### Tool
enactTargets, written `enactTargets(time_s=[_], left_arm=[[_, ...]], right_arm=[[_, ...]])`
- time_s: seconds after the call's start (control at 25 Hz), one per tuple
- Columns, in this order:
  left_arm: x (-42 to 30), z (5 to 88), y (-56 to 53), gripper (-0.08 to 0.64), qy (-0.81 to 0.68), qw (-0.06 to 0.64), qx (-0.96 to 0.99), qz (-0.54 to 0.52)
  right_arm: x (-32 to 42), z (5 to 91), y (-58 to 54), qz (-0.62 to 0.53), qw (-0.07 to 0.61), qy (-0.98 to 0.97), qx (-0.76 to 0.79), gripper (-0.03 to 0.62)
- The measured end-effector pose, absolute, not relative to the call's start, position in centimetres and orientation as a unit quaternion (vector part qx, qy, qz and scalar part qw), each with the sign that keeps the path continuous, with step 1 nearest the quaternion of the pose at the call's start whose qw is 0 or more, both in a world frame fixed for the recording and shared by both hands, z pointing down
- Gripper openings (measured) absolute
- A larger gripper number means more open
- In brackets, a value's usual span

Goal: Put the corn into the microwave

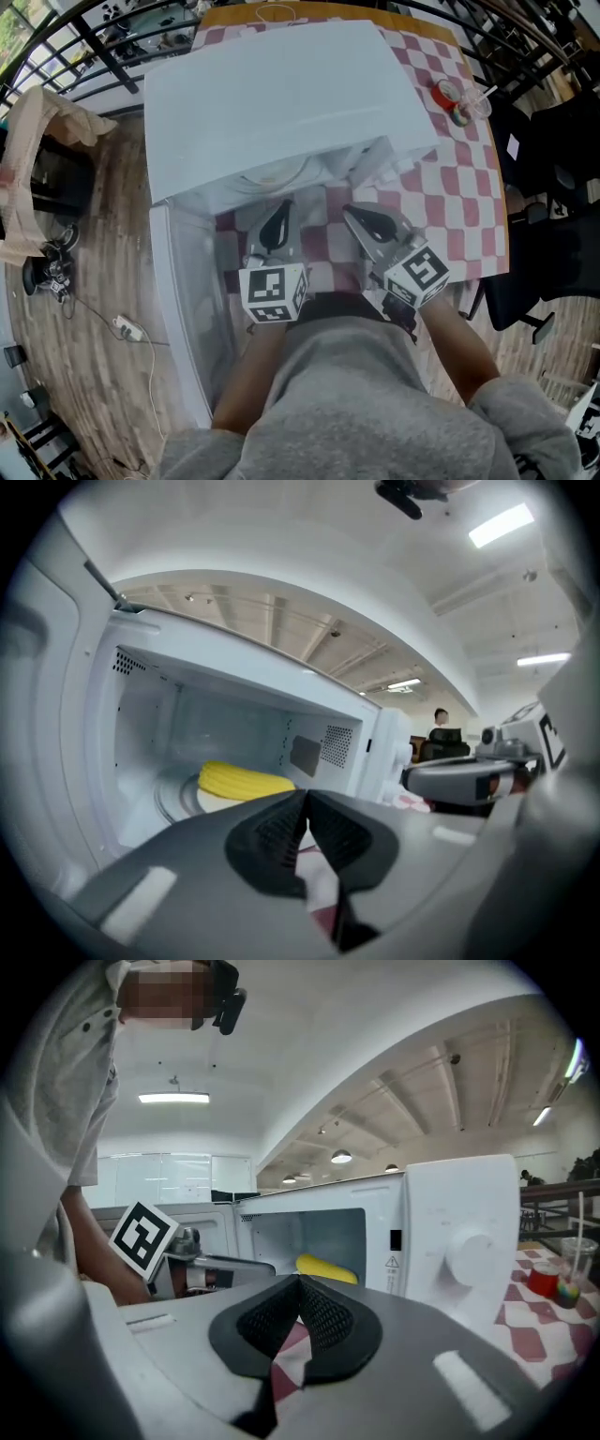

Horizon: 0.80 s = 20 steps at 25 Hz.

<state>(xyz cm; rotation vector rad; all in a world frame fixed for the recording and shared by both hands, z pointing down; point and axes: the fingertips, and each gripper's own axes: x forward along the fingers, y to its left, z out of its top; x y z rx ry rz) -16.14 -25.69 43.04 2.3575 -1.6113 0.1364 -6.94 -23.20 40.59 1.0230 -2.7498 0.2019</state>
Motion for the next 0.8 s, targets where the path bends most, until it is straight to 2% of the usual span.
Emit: enactTargets(time_s=[0.4, 0.64, 0.8], left_arm=[[-13.9, 40.8, -22.7, 0.012, -0.542, 0.118, 0.831, 0.043], [-13.8, 39.4, -19.2, 0.011, -0.558, 0.108, 0.821, 0.057], [-13.8, 38.2, -15.7, 0.011, -0.589, 0.117, 0.797, 0.067]], right_arm=[[0.1, 39.3, -19.7, 0.054, 0.117, -0.901, 0.413, 0.0], [2.1, 36.1, -19.2, 0.09, 0.069, -0.906, 0.407, 0.0], [3.0, 34.6, -17.8, 0.083, 0.079, -0.916, 0.384, 0.0]])
